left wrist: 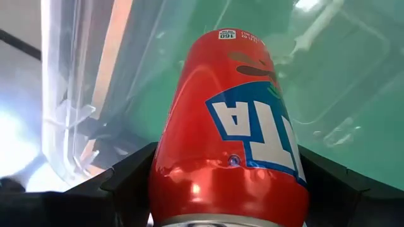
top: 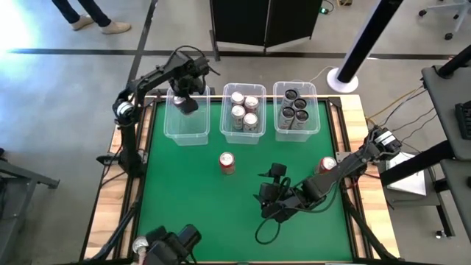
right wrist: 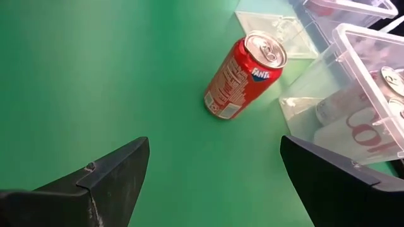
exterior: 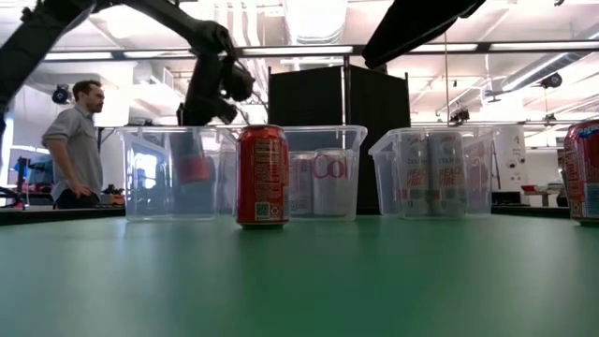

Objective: Sort soda cans
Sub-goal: Put the top left orange soda can into the left transparent bin

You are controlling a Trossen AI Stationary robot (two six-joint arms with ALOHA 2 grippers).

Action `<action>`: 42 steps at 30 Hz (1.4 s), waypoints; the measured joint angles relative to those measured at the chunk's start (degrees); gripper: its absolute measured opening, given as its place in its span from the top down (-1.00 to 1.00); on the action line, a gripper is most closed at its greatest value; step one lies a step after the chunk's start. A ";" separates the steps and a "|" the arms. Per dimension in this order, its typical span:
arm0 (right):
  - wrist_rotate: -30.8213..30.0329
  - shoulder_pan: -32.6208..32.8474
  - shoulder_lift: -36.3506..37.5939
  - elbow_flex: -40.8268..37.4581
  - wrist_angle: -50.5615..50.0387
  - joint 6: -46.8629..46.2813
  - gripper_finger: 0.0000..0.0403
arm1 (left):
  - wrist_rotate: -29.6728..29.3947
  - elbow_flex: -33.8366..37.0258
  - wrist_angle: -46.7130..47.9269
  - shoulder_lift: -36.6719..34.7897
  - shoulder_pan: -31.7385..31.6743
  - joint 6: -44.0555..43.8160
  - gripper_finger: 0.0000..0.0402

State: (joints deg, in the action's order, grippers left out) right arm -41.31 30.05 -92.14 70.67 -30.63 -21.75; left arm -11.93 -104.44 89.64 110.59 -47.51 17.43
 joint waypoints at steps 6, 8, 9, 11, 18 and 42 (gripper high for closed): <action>1.06 0.01 0.07 0.00 -0.53 -0.34 -0.75 | -0.80 0.00 -0.02 4.59 -0.79 -0.36 -0.42; 1.10 0.01 0.07 0.00 -0.55 -0.79 -0.75 | -0.55 0.02 -0.11 6.28 -0.71 -0.35 -0.42; 1.10 0.01 0.07 0.00 -0.55 -0.82 -0.75 | -0.55 0.03 -0.13 6.95 -0.69 -0.35 -0.42; 1.22 0.01 0.07 0.00 -0.55 -0.82 -0.75 | -0.57 0.04 -0.12 8.13 -0.70 -0.35 -0.42; 1.33 0.01 0.07 0.00 -0.66 -0.79 -0.75 | -2.06 0.04 -0.62 11.13 -0.77 -1.04 -0.42; 1.32 -0.10 0.09 0.00 -0.72 -0.54 -0.75 | 1.20 -0.42 0.39 9.35 1.38 -2.70 -0.42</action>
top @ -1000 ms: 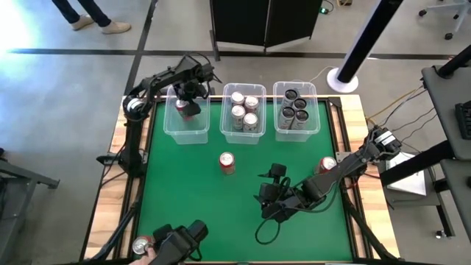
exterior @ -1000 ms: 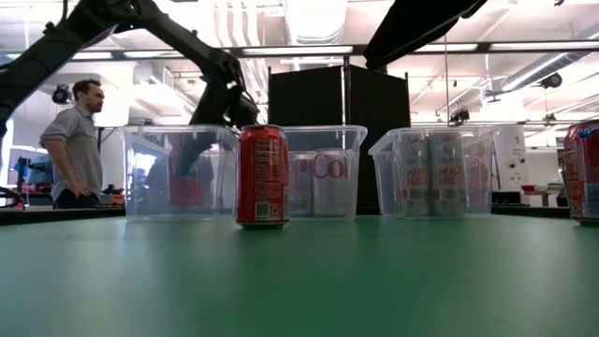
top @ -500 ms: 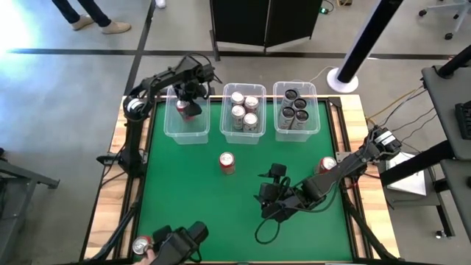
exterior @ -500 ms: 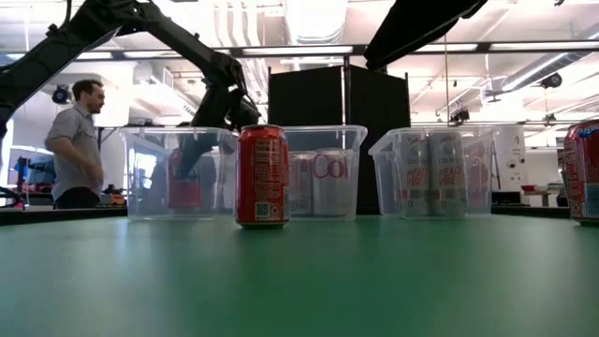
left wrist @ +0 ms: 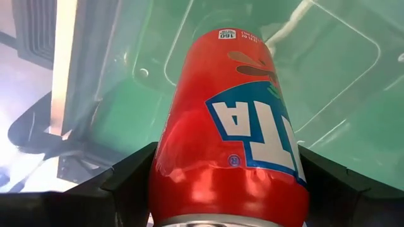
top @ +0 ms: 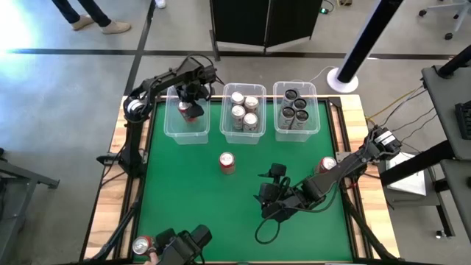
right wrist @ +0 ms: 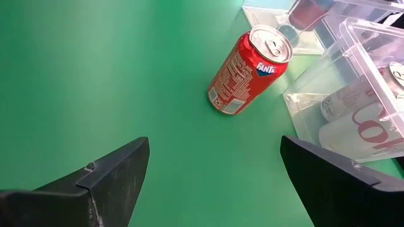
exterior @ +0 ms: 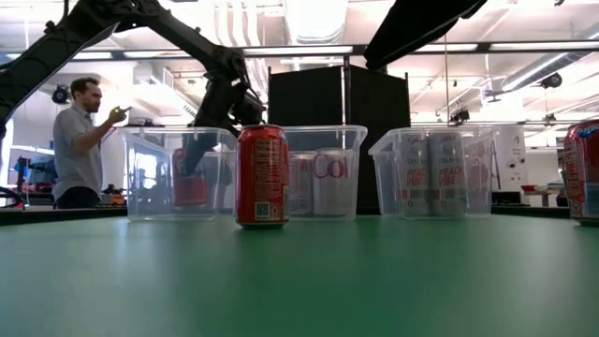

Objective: Sort soda cans
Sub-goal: Put the top left orange soda can into the left transparent bin

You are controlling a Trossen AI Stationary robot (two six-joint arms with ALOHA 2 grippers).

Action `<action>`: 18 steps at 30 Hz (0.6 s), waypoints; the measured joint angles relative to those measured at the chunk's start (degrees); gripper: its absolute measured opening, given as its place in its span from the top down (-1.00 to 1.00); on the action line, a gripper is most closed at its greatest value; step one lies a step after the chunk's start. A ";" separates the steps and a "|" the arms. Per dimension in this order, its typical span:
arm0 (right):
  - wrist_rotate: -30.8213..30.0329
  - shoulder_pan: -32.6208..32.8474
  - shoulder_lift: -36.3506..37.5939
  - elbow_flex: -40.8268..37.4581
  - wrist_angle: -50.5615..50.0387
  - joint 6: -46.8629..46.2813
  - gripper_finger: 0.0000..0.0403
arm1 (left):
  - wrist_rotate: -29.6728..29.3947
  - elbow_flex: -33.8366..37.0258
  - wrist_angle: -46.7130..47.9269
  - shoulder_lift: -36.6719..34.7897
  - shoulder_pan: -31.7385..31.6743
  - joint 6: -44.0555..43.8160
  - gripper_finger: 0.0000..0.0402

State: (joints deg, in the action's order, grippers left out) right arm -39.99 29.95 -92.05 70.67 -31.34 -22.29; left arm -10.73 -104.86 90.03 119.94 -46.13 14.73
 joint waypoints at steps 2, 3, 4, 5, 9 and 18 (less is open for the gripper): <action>-0.02 0.00 0.00 0.00 0.01 -0.08 -0.75 | -0.12 0.00 -0.07 0.00 -0.04 -0.21 -0.42; 0.00 0.00 0.00 0.00 0.01 -0.15 -0.75 | -0.13 0.05 -0.20 0.00 -0.08 -0.25 -0.42; -0.02 0.00 0.02 0.00 0.01 -0.16 -0.75 | -0.17 0.19 -0.24 0.00 -0.13 -0.25 -0.42; 0.00 0.00 0.00 0.00 0.03 -0.19 -0.75 | -0.24 0.34 -0.14 0.00 -0.12 -0.25 -0.42; -0.02 0.00 0.02 0.00 0.04 -0.19 -0.75 | -0.17 0.84 -0.35 0.00 -0.04 -0.27 -0.42; -0.02 0.00 0.02 0.00 0.03 -0.21 -0.75 | 1.95 1.68 -0.01 -0.09 0.51 0.25 -0.42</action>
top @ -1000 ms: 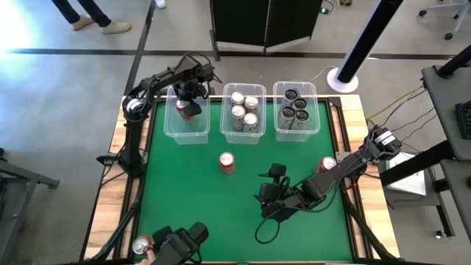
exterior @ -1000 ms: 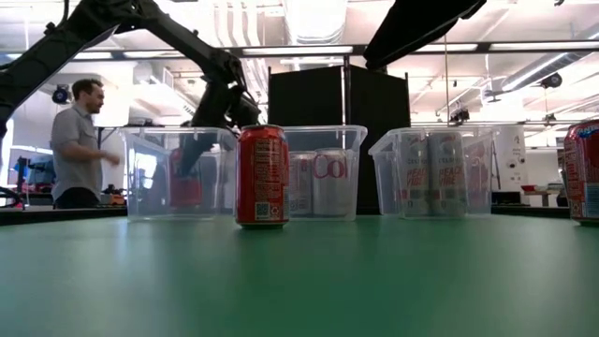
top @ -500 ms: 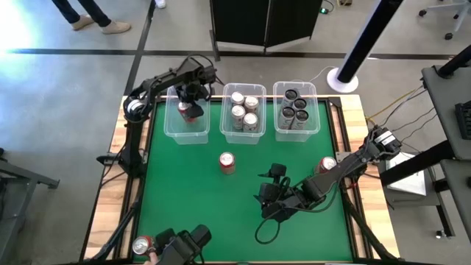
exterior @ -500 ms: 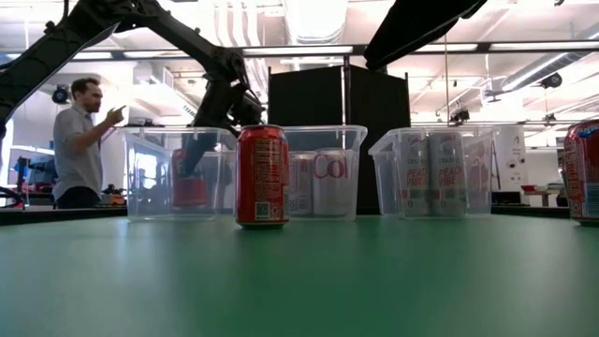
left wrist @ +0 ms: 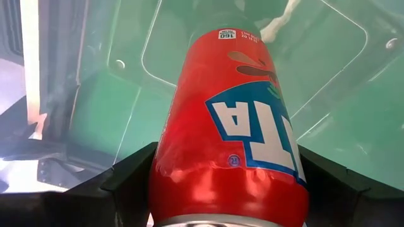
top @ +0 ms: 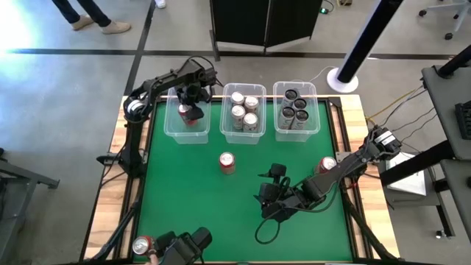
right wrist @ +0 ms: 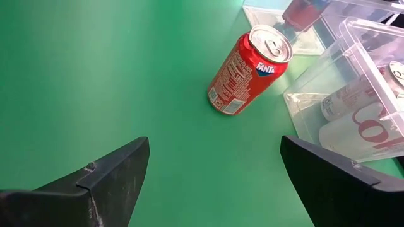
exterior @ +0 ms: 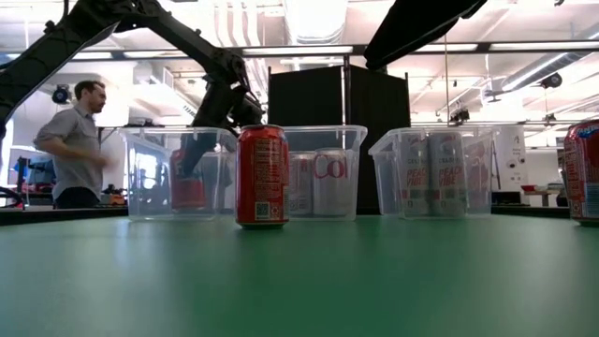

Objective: Sort soda cans
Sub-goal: Put the top left orange soda can into the left transparent bin

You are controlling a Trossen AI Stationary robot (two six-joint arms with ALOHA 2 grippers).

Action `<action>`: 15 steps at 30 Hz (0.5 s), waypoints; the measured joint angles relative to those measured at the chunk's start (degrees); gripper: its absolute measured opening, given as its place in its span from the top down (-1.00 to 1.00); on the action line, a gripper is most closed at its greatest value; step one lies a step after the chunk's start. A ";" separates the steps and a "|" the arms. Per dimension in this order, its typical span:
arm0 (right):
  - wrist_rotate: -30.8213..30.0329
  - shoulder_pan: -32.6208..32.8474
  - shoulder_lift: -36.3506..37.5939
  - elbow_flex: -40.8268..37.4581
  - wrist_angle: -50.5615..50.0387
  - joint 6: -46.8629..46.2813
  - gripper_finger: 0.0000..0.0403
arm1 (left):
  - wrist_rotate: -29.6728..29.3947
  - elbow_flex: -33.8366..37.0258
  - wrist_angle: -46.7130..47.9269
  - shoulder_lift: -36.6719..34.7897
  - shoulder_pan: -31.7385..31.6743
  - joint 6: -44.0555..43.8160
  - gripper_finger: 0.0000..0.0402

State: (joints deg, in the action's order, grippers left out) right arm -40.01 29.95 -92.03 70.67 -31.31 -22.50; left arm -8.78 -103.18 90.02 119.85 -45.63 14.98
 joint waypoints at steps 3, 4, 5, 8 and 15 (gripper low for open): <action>0.02 0.00 0.00 0.00 -0.02 0.00 -0.75 | -0.14 0.36 0.00 0.00 0.02 0.32 -0.42; 0.01 0.00 0.00 0.00 -0.01 0.00 -0.75 | -0.25 0.38 0.00 0.00 0.04 0.37 -0.42; 0.01 0.00 0.00 0.00 -0.02 0.00 -0.75 | -0.51 0.38 0.00 0.00 0.05 0.45 -0.42; 0.01 0.00 0.00 0.00 -0.02 0.00 -0.75 | -2.45 0.15 0.02 -0.07 0.07 0.70 -0.42; 0.00 0.00 0.00 0.00 -0.04 0.00 -0.75 | -4.91 -0.03 -0.05 -0.42 0.09 1.50 -0.42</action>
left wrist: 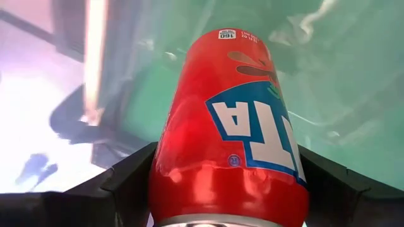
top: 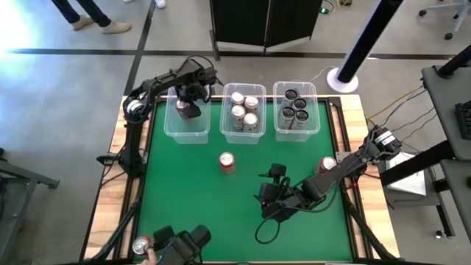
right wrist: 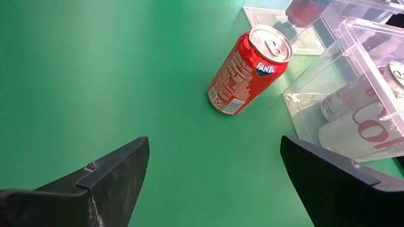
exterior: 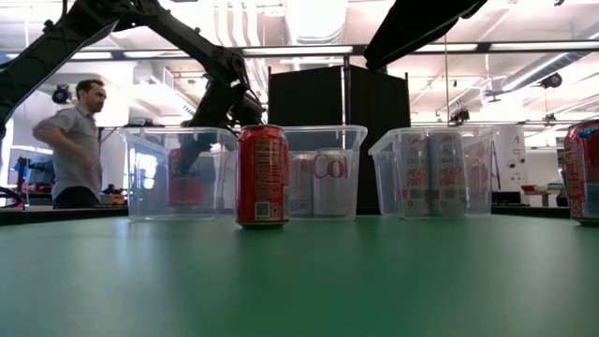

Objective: Sort soda cans
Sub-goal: Put the top left orange soda can into the left transparent bin

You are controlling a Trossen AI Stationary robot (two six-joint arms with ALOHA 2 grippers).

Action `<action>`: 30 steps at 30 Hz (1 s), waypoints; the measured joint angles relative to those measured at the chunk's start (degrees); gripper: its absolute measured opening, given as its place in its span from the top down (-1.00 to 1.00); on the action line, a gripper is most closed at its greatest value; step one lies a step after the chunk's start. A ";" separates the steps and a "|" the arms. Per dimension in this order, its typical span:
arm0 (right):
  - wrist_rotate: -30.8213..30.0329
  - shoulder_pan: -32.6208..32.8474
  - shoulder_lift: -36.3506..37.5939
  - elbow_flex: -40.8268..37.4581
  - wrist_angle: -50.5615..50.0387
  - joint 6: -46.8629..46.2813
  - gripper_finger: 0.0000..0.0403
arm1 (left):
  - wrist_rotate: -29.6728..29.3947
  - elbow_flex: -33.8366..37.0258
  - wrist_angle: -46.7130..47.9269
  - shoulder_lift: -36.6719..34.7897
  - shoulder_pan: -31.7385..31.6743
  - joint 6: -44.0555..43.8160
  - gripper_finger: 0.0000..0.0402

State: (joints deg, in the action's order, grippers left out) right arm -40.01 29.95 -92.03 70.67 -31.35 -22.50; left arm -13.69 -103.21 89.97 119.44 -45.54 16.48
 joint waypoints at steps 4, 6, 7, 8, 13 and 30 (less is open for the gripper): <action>0.00 0.00 0.00 0.00 -0.06 0.00 -0.75 | -4.28 0.01 -1.24 0.00 -0.62 -1.08 -0.42; 0.00 0.00 0.00 0.00 -0.09 0.00 -0.75 | -4.26 0.01 -2.00 0.00 -0.85 -1.41 -0.42; 0.00 0.00 0.00 0.00 -0.10 0.00 -0.75 | -4.37 0.08 -2.17 0.00 -0.87 -1.42 -0.42; 0.00 0.00 0.00 0.00 -0.09 0.00 -0.75 | -4.41 0.10 -2.53 0.00 -0.87 -1.44 -0.42; 0.00 0.00 0.00 0.00 -0.11 -0.02 -0.75 | -3.99 0.40 -4.22 0.06 -0.74 -1.85 -0.42; -0.50 0.01 0.00 0.00 -0.07 -0.04 -0.75 | -4.61 3.18 -5.47 0.07 -1.05 -1.59 -0.58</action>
State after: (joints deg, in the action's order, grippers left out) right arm -40.51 29.96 -92.03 70.67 -31.42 -22.55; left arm -18.30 -100.03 84.51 119.50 -46.59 14.90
